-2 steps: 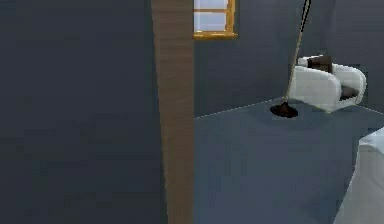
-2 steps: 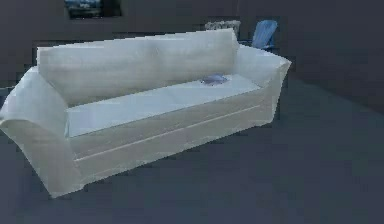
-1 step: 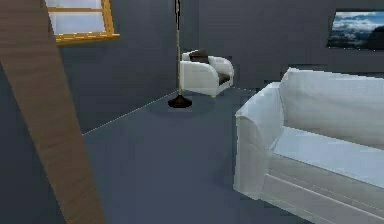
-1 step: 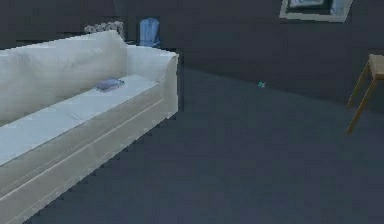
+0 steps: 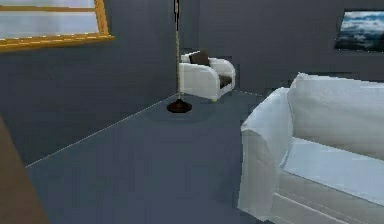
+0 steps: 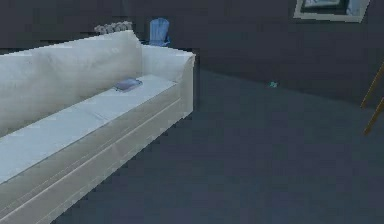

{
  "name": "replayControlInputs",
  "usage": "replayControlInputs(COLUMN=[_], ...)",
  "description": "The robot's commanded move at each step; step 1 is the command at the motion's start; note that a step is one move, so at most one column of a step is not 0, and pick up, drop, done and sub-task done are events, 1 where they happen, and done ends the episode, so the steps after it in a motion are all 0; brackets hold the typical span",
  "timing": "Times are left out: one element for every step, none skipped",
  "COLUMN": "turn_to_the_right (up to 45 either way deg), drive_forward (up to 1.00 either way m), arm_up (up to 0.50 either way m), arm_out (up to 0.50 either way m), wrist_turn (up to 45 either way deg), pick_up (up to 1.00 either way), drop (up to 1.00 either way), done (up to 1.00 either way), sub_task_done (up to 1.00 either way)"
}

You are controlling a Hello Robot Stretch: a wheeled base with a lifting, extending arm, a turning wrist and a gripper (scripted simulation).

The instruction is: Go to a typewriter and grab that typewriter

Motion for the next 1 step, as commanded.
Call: replayControlInputs(turn_to_the_right=[21.0], drive_forward=[0.0], arm_up=[0.0], arm_out=[0.0], wrist_turn=[0.0], pick_up=[0.0], drop=[0.0], done=[0.0], sub_task_done=[0.0])
